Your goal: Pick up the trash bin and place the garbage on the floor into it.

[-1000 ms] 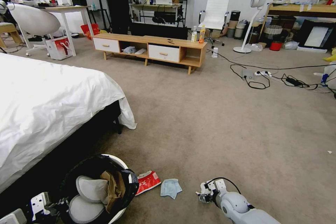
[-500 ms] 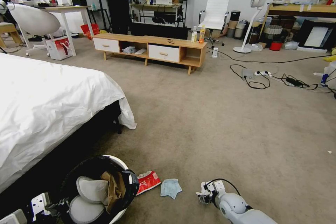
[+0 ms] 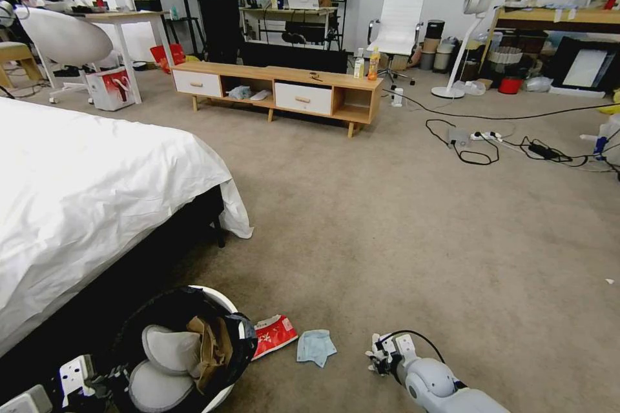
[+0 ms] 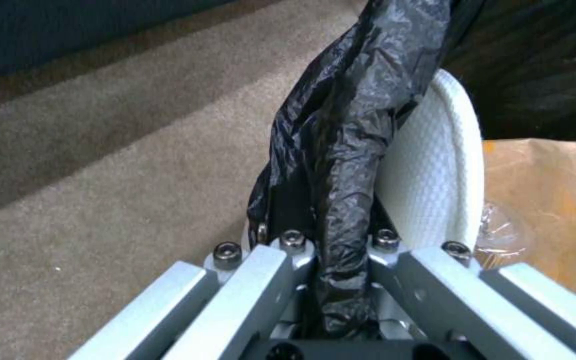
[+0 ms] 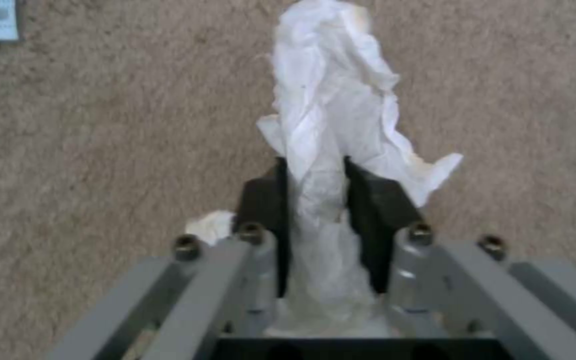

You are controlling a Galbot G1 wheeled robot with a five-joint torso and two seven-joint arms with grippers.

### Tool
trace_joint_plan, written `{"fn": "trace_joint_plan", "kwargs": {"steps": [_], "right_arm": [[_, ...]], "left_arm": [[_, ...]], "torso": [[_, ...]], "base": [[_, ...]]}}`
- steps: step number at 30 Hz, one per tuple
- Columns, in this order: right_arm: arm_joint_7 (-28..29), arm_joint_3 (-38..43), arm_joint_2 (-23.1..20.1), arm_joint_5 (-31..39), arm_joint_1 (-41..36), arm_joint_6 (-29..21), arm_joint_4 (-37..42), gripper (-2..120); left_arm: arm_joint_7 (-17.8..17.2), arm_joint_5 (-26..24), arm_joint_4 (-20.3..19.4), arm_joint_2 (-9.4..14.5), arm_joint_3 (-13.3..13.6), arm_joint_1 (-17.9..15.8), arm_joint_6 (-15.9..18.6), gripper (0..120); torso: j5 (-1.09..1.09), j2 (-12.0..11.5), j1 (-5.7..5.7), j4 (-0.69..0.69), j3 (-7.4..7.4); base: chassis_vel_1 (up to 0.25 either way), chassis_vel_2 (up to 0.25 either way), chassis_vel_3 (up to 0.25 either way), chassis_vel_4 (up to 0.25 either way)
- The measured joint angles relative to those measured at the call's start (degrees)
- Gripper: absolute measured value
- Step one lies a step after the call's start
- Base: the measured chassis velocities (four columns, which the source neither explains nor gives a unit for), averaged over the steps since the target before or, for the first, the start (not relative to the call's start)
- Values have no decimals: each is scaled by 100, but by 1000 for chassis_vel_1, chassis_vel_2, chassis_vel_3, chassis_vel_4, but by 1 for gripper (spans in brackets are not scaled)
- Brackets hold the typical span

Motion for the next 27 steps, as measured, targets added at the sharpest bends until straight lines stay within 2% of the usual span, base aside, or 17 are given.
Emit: {"fn": "trace_joint_plan", "kwargs": {"steps": [1,4,7,16,27], "right_arm": [[0,0,0,0,0,0,0,20],[19,6,-24,0,-46,-1,68,3],[21,9,-50,1,-66,5,104,0],[27,68,-241,173,-162,137,448,0],[252,502,-773,927,-339,66,1788,0]], "left_arm": [[0,0,0,0,0,0,0,2],[2,11,13,-5,23,-17,0,2],[2,12,13,-3,27,-22,0,2],[3,-11,23,36,28,-51,0,2],[-37,-119,59,93,27,-143,0,2]], "torso": [[0,0,0,0,0],[0,0,0,-1,0],[0,0,0,0,0],[1,0,0,1,0],[0,0,0,1,0]], "base": [[0,0,0,0],[0,0,0,0],[0,0,0,0],[0,0,0,0],[0,0,0,0]]}}
